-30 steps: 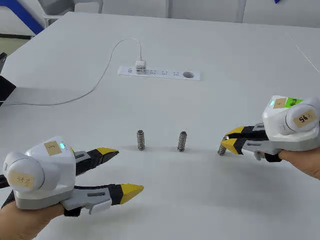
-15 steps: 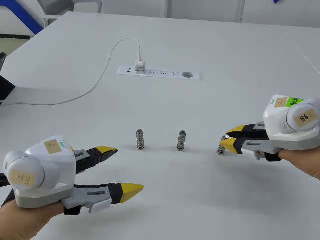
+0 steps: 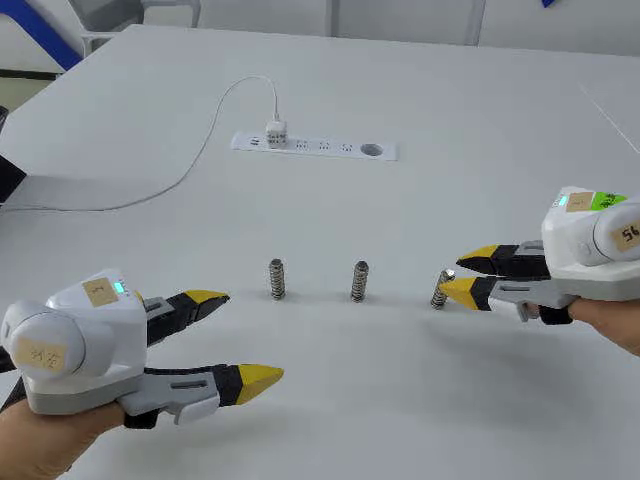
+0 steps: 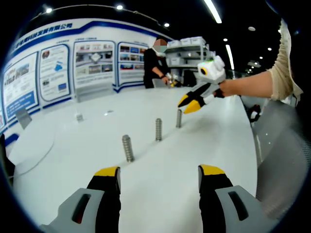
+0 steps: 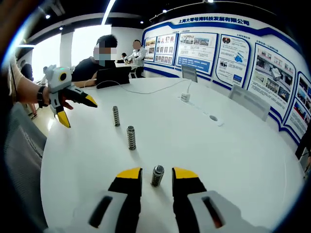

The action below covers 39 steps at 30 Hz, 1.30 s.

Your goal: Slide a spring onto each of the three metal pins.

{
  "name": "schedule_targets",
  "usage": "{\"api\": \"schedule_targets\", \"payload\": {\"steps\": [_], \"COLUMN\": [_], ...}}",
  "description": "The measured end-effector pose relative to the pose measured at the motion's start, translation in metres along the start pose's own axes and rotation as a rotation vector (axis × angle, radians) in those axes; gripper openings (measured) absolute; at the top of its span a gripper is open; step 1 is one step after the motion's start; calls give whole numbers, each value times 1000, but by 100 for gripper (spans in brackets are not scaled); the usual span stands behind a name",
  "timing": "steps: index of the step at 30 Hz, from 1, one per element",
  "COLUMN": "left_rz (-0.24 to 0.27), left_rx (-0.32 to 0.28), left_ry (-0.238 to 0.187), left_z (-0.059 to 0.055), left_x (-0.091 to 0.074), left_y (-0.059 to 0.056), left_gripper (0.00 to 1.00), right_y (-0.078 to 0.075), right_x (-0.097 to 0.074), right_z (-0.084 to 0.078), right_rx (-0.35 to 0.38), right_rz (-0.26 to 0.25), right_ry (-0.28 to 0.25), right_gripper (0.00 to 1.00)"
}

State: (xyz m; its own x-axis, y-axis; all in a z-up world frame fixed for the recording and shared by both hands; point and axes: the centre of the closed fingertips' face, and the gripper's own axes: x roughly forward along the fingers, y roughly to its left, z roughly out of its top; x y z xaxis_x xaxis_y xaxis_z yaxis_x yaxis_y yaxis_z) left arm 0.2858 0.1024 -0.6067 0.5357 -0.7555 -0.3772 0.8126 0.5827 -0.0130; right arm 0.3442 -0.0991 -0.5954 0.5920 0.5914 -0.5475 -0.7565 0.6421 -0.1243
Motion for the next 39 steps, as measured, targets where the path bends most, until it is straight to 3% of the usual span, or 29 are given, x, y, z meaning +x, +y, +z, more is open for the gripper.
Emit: {"api": "schedule_targets", "payload": {"steps": [13, 39], "left_rz": [3, 0], "left_rx": [5, 8], "left_ry": [3, 12], "left_z": [1, -1], "left_x": [-1, -1], "left_y": [4, 7], "left_gripper": [67, 67], "right_y": [17, 31], "right_x": [-13, -34], "right_z": [0, -16], "right_rx": [-23, -29], "right_rz": [41, 54], "right_ry": [-35, -59], "right_gripper": [32, 48]}}
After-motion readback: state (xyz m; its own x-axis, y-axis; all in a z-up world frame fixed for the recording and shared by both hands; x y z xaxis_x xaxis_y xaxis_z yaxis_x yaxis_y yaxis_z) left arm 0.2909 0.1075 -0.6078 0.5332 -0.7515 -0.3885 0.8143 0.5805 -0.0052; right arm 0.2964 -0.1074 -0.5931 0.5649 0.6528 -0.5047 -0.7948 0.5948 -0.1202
